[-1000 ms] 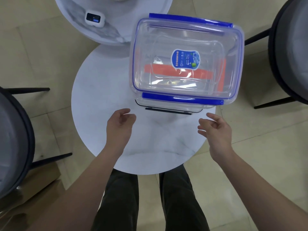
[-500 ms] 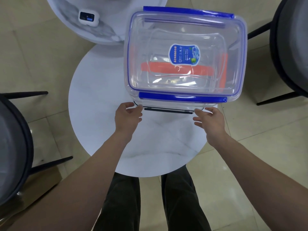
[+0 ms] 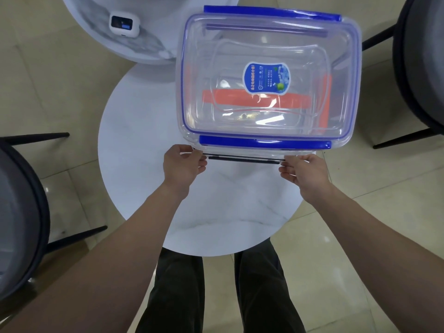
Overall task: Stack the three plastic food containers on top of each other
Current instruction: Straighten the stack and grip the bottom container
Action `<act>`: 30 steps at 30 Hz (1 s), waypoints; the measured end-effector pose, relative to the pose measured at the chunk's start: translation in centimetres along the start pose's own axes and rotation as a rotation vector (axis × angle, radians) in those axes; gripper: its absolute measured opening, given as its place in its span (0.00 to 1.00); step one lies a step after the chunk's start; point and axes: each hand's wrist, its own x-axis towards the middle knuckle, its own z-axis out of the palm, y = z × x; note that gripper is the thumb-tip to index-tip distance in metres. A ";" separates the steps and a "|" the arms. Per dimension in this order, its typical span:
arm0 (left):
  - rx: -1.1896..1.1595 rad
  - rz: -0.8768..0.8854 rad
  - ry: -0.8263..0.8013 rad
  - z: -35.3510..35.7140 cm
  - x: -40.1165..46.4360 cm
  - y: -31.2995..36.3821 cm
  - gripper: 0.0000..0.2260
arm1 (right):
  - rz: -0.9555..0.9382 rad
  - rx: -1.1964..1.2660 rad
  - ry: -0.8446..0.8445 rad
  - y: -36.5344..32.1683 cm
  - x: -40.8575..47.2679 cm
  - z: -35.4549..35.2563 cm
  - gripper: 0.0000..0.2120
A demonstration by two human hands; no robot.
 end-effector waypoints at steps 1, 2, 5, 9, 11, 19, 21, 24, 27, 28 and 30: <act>0.010 0.008 0.001 0.0 0.1 0.1 0.17 | 0.000 -0.007 0.001 -0.2 0.0 0.0 0.18; 0.018 0.018 0.000 0.0 0.2 0.3 0.17 | -0.001 -0.016 0.001 -0.3 0.0 0.1 0.18; 0.037 0.037 -0.009 0.1 0.6 0.9 0.18 | 0.004 -0.032 0.009 -0.8 0.3 0.2 0.19; 0.063 0.045 -0.023 0.4 1.6 2.0 0.17 | 0.012 -0.038 0.022 -1.5 0.4 0.4 0.19; 0.070 0.054 -0.033 0.5 2.1 2.7 0.17 | 0.015 -0.028 0.023 -1.9 0.5 0.5 0.18; 0.086 0.038 -0.053 1.6 4.5 5.8 0.12 | 0.042 0.007 0.034 -2.9 0.7 1.0 0.16; 0.089 0.037 -0.057 1.9 5.1 6.6 0.12 | 0.050 0.030 0.037 -3.2 0.8 1.2 0.15; 0.066 0.027 -0.060 2.3 5.9 7.7 0.11 | 0.062 0.064 0.046 -3.7 1.0 1.7 0.16; 0.065 0.028 -0.064 2.6 6.6 8.6 0.10 | 0.075 0.090 0.056 -4.2 1.2 2.1 0.16; 0.065 0.030 -0.065 2.7 6.8 8.8 0.09 | 0.077 0.094 0.059 -4.3 1.1 2.2 0.16; 0.062 0.035 -0.069 2.9 7.1 9.3 0.09 | 0.083 0.106 0.070 -4.6 1.1 2.5 0.15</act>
